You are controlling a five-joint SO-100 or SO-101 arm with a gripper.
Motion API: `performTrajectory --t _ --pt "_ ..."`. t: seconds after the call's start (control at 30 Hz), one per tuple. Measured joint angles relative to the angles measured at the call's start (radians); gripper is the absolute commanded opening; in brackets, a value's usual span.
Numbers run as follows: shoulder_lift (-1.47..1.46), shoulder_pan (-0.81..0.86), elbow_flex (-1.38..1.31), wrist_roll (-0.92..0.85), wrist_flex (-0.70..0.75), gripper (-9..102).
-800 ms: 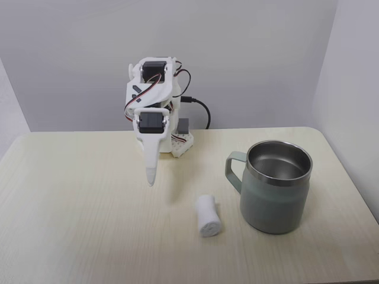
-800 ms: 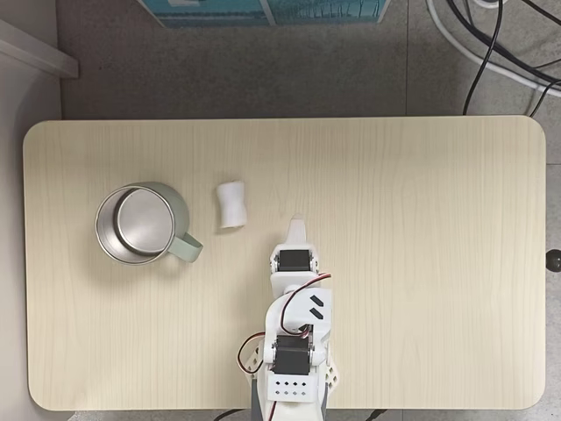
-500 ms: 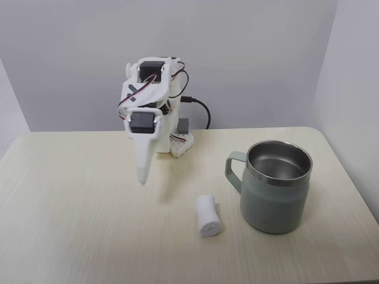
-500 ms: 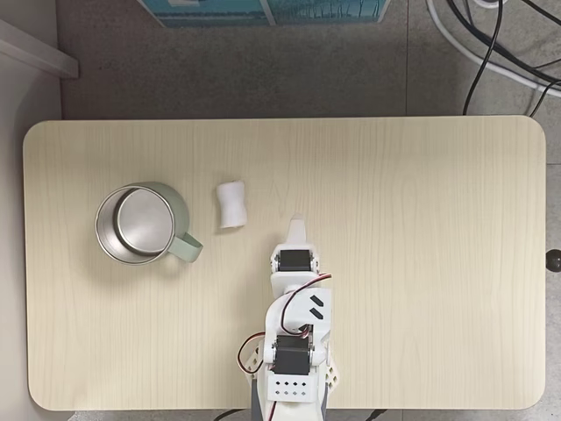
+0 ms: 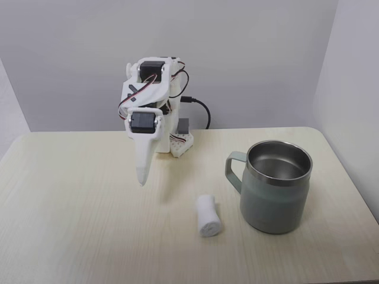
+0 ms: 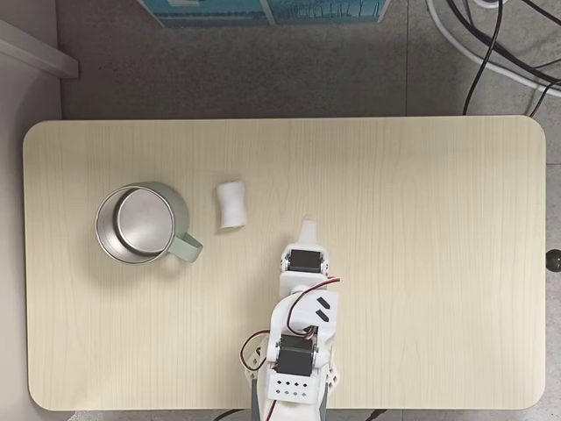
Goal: Grasp a dressing and put it in the cup.
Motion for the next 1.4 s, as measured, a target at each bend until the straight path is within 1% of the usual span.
performTrajectory --t 0.07,0.17,0.27,0.43,0.63,0.73,0.83,1.03,1.2,1.4 --pt "0.000 0.031 0.046 -0.026 0.032 0" --pt "0.000 0.023 0.158 -0.094 0.109 0" --pt "0.104 -0.003 0.305 -0.184 0.179 1" --pt "0.408 -0.063 0.630 -0.380 0.330 13" --pt "0.859 -0.107 1.039 -0.623 0.551 21" --pt "1.046 -0.123 1.140 -0.746 0.597 27" --pt "1.155 -0.178 1.147 -0.876 0.606 28" --pt "1.279 -0.288 1.115 -0.992 0.572 31" --pt "1.431 -0.345 1.104 -1.019 0.492 31" --pt "1.603 -0.399 1.052 -1.020 0.337 31"
